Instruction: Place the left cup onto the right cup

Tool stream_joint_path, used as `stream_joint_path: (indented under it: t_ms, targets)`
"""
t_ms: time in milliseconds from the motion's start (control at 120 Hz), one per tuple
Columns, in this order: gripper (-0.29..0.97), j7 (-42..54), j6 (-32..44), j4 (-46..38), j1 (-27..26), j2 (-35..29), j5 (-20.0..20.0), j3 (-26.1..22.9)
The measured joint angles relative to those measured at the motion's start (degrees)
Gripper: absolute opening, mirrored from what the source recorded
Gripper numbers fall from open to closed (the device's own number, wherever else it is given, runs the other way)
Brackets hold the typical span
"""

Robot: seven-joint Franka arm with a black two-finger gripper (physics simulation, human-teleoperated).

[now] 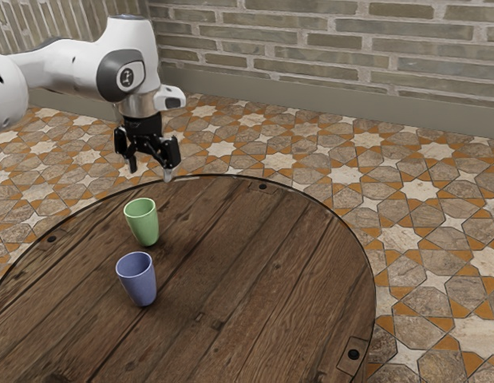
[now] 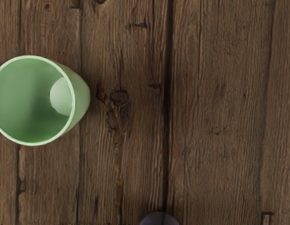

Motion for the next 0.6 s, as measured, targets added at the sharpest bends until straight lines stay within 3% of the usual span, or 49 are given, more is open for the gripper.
stream_joint_path:
  t_ms: [600]
  targets:
    - [0.68,-6.8,3.9,-4.8,5.4,-0.3,-0.6,-0.1]
